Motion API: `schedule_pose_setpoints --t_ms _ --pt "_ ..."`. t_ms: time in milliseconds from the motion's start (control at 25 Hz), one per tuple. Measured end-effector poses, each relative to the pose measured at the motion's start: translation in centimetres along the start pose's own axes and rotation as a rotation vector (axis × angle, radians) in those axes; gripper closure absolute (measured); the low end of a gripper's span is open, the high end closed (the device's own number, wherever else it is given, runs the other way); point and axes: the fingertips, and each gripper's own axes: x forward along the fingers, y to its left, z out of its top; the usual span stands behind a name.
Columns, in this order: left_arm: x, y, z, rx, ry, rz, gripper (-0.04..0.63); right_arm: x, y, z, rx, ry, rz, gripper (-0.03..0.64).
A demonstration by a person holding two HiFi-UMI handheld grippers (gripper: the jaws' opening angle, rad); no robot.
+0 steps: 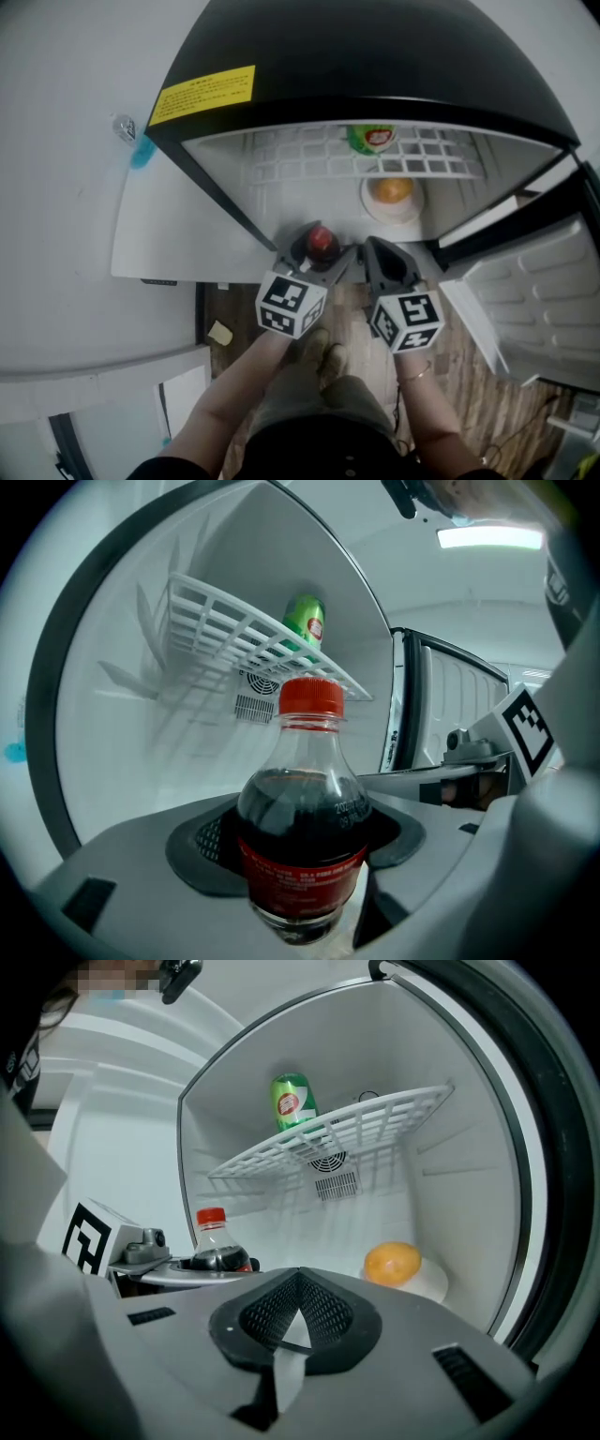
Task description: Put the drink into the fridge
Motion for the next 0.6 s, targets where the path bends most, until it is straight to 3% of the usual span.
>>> schedule_pose_setpoints --t_ms 400,600 --pt "2.5 2.5 -0.6 0.002 0.016 0.105 0.267 2.2 -1.1 -0.4 -0.054 0.022 -0.013 0.615" --pt "3.3 3.4 -0.1 -0.02 0.007 0.117 0.267 3.4 -1.2 -0.6 -0.065 0.035 -0.008 0.614"
